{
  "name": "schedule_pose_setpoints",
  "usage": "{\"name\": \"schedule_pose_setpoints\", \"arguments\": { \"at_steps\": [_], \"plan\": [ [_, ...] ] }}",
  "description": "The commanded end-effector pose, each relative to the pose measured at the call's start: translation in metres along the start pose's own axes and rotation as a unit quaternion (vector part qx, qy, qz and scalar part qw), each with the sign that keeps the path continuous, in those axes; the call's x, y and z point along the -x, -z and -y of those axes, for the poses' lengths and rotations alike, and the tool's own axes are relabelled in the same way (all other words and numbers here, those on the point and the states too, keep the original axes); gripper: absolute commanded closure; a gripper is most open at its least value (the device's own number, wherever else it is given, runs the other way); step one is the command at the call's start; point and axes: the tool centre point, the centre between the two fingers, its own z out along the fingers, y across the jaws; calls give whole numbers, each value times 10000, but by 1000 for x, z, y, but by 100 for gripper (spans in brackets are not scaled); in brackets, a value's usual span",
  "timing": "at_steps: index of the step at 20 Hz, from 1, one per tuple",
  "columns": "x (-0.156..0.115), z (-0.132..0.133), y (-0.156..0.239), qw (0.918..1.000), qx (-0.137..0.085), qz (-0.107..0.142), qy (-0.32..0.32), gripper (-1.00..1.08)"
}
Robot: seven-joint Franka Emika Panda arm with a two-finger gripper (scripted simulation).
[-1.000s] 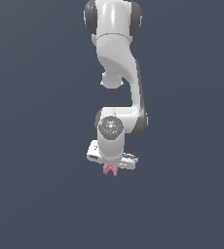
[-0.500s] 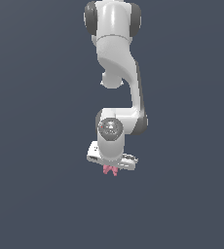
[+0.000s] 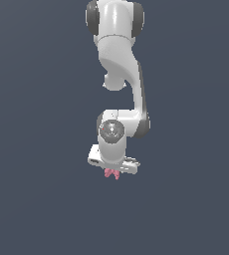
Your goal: Pick up the object and move it to a goal position.
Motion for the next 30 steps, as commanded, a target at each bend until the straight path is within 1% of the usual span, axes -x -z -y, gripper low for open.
{"name": "schedule_pose_setpoints", "arguments": {
  "at_steps": [1, 5, 8, 16, 22, 26, 30],
  "plan": [
    [1, -7, 3, 10000, 1, -4, -5, 108],
    [4, -28, 11, 10000, 1, -4, -5, 108],
    [8, -53, 20, 10000, 1, -4, -5, 108],
    [21, -141, 53, 10000, -2, -3, -7, 108],
    [28, -200, 75, 10000, -2, -3, -7, 108],
    [30, -225, 84, 10000, -2, -3, -7, 108],
    [30, -237, 89, 10000, -2, -3, -7, 108]
  ]
}}
